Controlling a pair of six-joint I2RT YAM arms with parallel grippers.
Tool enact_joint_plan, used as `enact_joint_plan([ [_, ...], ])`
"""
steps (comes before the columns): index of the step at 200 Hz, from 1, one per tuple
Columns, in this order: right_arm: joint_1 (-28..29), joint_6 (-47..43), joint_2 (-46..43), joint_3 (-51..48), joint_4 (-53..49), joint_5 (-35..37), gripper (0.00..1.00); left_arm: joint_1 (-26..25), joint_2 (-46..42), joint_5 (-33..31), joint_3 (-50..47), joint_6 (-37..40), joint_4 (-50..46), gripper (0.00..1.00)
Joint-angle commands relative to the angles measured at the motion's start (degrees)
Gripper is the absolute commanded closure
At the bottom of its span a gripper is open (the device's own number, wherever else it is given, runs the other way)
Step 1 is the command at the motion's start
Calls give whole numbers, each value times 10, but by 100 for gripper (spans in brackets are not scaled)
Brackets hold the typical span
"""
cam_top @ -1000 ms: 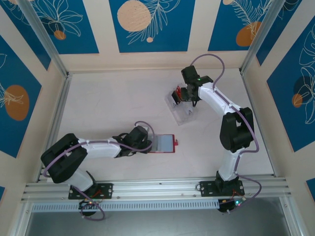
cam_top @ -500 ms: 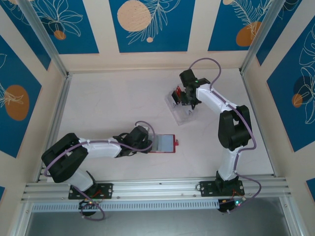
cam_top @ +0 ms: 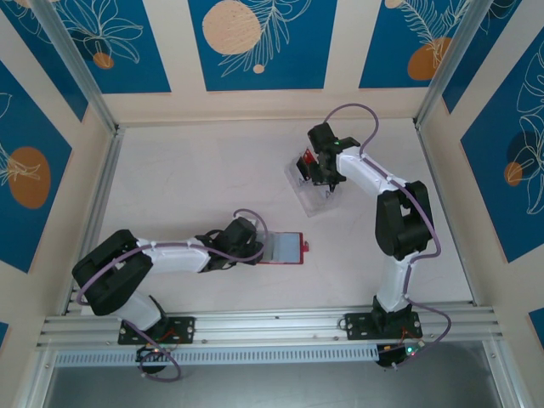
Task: Put the credit cards into the card holder
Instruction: Pick up the credit card from the storage box.
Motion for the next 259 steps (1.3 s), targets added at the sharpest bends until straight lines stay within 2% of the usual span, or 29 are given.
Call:
enact_joint_plan([
  [1, 4, -8, 5, 1, -12, -21, 74, -16, 38, 48, -9, -7, 0, 63],
  [138, 6, -14, -19, 6, -19, -48, 96, -16, 35, 50, -8, -6, -6, 64],
  [199, 8, -16, -36, 31, -35, -55, 100, -16, 30, 58, -10, -7, 1, 64],
  [259, 33, -11, -94, 22, -36, -20, 100, -18, 12, 61, -17, -9, 0, 64],
])
